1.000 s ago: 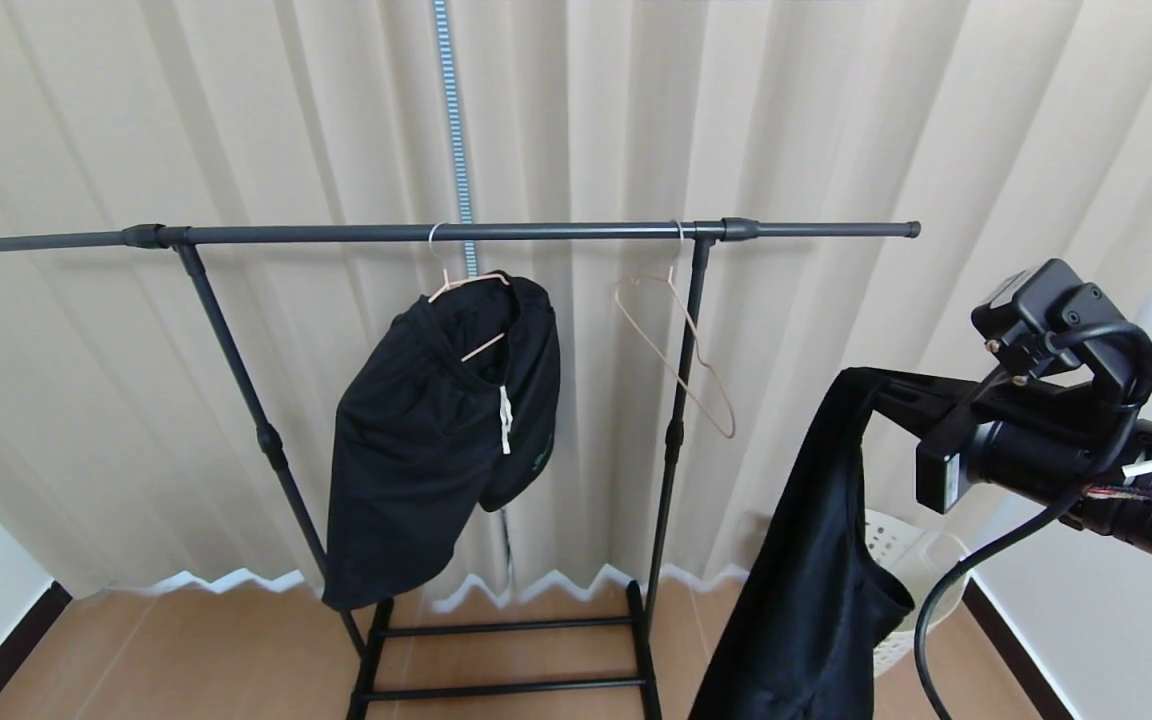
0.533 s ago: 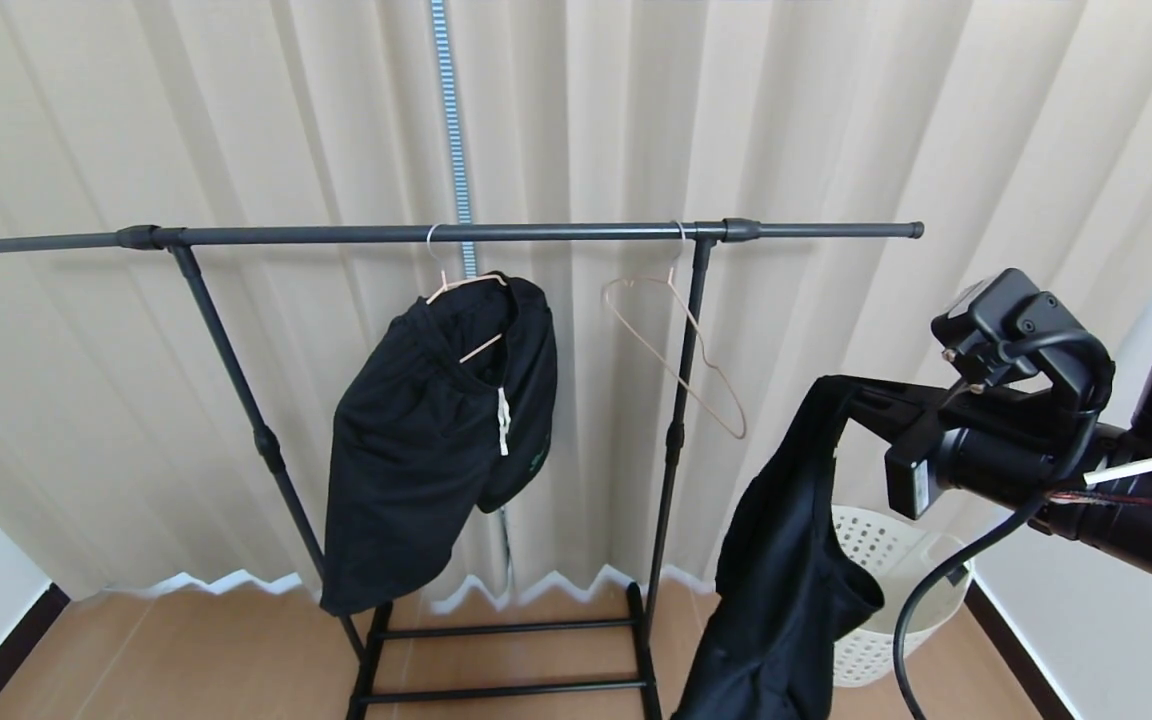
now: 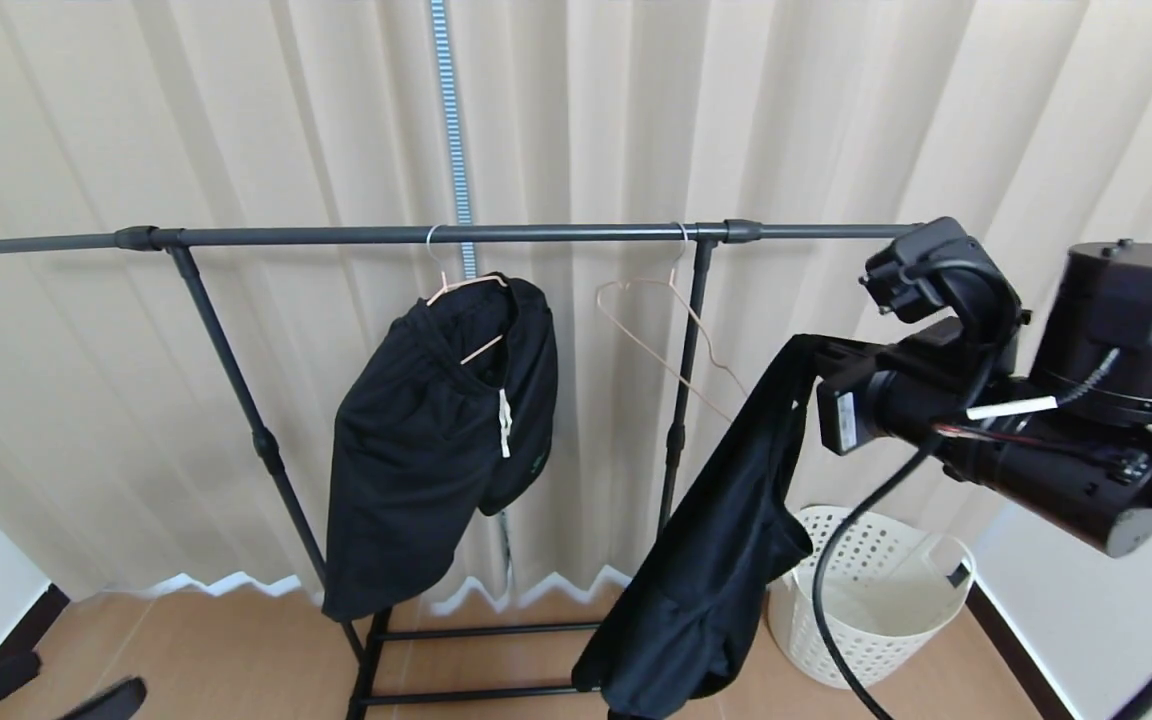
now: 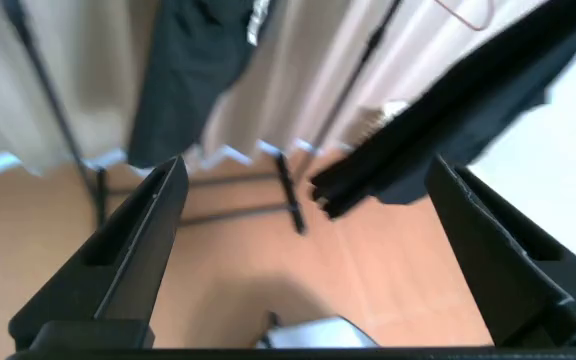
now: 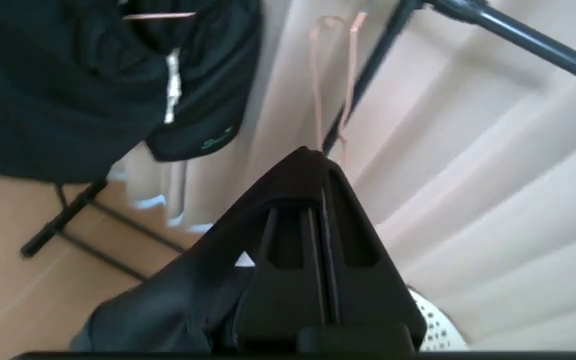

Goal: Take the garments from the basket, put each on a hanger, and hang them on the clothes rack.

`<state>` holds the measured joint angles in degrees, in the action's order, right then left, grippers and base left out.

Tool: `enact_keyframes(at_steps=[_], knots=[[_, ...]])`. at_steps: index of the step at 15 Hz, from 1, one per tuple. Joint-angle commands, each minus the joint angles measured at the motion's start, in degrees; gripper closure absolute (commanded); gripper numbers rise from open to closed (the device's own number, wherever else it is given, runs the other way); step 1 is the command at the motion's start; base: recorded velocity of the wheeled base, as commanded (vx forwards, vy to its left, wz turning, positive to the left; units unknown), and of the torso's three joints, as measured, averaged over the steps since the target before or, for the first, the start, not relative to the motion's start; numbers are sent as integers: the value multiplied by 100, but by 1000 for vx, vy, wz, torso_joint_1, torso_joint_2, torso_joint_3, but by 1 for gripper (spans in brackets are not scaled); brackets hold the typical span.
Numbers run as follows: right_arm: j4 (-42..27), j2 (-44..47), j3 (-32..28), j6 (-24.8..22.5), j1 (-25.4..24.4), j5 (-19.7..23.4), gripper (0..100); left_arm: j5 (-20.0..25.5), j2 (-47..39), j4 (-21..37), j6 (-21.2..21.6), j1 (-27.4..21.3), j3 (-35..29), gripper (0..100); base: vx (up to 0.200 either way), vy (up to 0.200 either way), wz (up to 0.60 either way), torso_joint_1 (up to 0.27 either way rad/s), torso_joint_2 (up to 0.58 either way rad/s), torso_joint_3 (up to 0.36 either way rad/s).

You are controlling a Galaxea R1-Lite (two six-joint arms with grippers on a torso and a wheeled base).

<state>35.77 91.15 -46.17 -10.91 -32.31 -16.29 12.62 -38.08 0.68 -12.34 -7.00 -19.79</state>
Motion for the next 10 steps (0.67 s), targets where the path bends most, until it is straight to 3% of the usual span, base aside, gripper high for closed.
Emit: enact_keyframes(at_steps=[1, 3, 5, 7, 9, 10], knots=[[9, 782, -622, 98, -109, -569, 100, -58, -3100, -112, -876, -1761, -1827, 0, 0, 0, 0, 0, 0, 0], [9, 993, -921, 274, -364, -938, 100, -471, -4032, -622, -1087, -2420, -2152, 0, 0, 0, 0, 0, 0, 0], [-254, 993, -1000, 449, -795, -1149, 100, -910, -4568, -1132, -1043, -2754, -2144, 0, 0, 0, 0, 0, 0, 0], [-1002, 975, -1131, 476, -1164, -1360, 100, -1068, -4893, -1703, -735, -2948, -2012, 0, 0, 0, 0, 0, 0, 0], [-1177, 1362, -1589, 599, -1190, -1878, 100, -1147, -5403, -2450, -410, -3097, -1950, 0, 0, 0, 0, 0, 0, 0], [-1239, 1520, -1755, 792, -1208, -1992, 100, -1438, -5807, -2969, -401, -3264, -1950, 0, 0, 0, 0, 0, 0, 0]])
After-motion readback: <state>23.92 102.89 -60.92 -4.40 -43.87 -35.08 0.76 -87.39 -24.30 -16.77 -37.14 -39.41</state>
